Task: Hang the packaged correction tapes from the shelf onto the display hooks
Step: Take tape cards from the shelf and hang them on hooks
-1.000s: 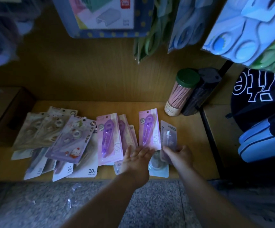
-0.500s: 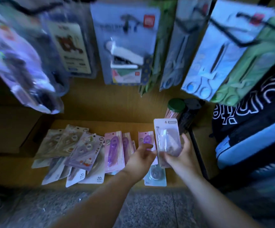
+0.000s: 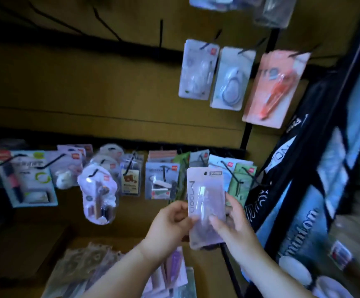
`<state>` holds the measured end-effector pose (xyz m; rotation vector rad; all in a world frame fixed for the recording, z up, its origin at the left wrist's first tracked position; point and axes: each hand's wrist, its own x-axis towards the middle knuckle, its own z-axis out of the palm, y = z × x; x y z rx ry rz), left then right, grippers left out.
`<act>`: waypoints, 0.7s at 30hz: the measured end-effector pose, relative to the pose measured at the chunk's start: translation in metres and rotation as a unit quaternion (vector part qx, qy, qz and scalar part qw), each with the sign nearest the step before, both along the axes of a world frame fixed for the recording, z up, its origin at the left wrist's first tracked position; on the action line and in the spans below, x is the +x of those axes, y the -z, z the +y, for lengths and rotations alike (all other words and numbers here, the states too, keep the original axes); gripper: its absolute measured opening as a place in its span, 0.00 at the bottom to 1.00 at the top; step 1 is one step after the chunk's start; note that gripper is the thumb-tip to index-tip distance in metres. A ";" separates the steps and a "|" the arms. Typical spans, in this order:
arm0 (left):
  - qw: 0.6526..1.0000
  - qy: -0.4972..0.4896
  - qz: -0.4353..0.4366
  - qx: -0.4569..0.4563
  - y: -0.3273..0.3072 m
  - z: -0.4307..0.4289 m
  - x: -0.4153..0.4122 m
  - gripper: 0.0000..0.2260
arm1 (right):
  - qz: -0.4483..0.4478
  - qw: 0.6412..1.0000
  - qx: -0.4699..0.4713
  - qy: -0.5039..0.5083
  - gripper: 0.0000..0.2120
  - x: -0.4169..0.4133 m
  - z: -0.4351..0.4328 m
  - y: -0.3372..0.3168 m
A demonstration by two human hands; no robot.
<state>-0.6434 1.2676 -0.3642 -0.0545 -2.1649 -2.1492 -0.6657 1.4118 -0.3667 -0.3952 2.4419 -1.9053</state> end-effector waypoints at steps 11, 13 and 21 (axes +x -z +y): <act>0.986 -0.022 0.146 -0.075 -0.144 0.030 -0.006 0.08 | 0.122 0.982 -0.120 0.078 0.16 -0.012 0.013 -0.140; 0.983 0.002 0.154 -0.099 -0.162 0.035 -0.015 0.19 | 0.139 0.978 -0.135 0.083 0.18 -0.020 0.015 -0.159; 0.976 -0.037 0.195 -0.088 -0.197 0.009 -0.029 0.25 | 0.182 0.974 -0.130 0.047 0.17 -0.042 -0.007 -0.202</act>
